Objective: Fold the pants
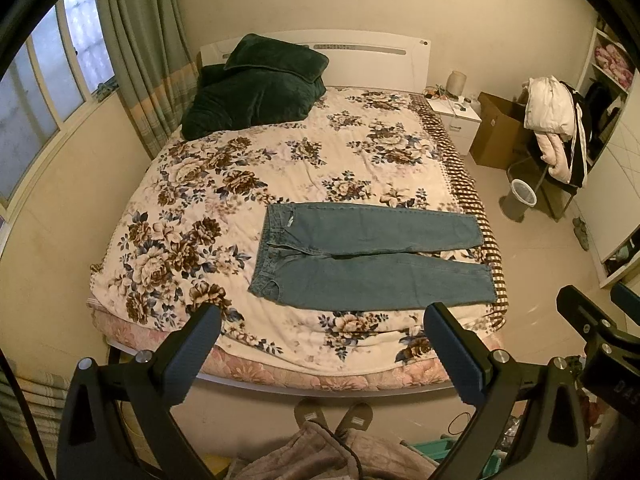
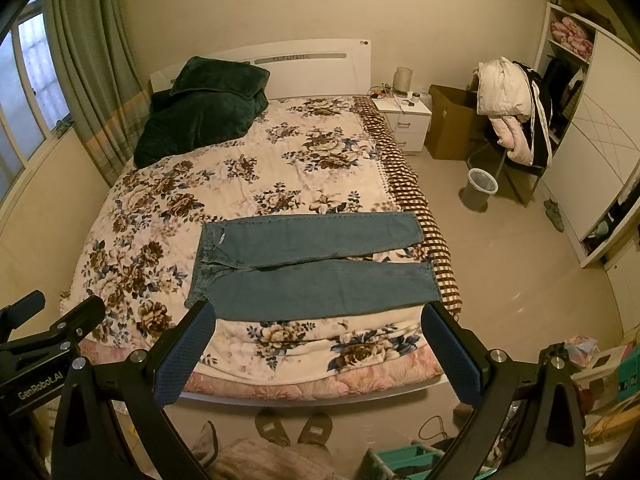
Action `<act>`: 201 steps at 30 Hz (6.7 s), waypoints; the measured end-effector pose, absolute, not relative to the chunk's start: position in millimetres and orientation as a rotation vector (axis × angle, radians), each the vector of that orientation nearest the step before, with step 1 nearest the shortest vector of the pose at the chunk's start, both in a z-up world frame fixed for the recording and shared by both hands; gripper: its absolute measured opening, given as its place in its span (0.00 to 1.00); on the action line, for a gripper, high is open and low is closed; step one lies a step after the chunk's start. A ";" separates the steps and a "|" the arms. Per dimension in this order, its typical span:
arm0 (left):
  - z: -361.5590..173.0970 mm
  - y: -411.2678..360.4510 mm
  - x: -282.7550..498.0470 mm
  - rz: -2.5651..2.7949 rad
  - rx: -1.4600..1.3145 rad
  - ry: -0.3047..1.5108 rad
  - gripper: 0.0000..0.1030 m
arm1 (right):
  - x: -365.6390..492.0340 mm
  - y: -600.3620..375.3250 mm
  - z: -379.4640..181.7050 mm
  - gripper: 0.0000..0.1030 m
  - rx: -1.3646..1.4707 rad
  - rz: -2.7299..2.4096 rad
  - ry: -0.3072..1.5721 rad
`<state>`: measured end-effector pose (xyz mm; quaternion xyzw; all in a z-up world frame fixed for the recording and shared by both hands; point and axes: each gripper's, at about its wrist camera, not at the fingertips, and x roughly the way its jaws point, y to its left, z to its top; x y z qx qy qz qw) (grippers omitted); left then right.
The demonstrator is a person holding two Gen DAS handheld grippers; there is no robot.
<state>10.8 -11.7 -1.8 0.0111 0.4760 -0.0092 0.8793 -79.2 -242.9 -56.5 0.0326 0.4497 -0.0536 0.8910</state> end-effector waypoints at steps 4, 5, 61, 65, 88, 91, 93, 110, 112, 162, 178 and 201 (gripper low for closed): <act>-1.4 -11.3 10.7 -0.018 0.022 0.991 1.00 | -79.0 -241.6 -56.3 1.00 0.063 -0.113 0.932; -1.8 -11.7 11.1 -0.018 0.022 0.991 1.00 | -80.0 -241.8 -56.4 1.00 0.063 -0.114 0.934; -38.6 -41.6 60.2 0.096 0.021 0.922 1.00 | -27.9 -291.6 -112.7 1.00 0.109 -0.172 0.924; -69.5 -46.4 98.4 0.133 0.040 0.933 1.00 | 17.9 -314.5 -152.2 1.00 0.099 -0.188 0.949; -315.3 -64.4 423.1 0.011 0.334 1.149 1.00 | 387.3 -348.3 -475.8 1.00 -0.019 -0.207 1.230; -361.0 -73.9 461.3 -0.010 0.404 1.177 1.00 | 442.5 -347.9 -531.0 1.00 -0.078 -0.170 1.288; -397.9 -86.0 487.6 -0.037 0.460 1.209 1.00 | 480.4 -349.8 -571.0 1.00 -0.132 -0.154 1.331; -631.8 -144.4 604.0 -0.436 0.844 1.504 0.95 | 635.3 -341.1 -822.5 0.83 -0.585 0.249 1.694; -632.9 -141.8 604.7 -0.481 0.799 1.508 0.83 | 636.2 -338.9 -825.8 0.64 -0.562 0.311 1.712; -558.3 -95.2 319.9 0.111 0.022 1.360 0.96 | 424.0 -469.9 -714.4 0.89 0.143 -0.314 1.551; -578.7 -145.4 282.2 0.026 0.062 1.439 0.96 | 176.4 -622.8 -723.2 0.20 1.079 -0.631 1.386; -584.2 -30.2 249.3 0.159 -0.158 1.468 0.96 | 151.6 -620.8 -700.1 0.21 1.109 -0.432 1.233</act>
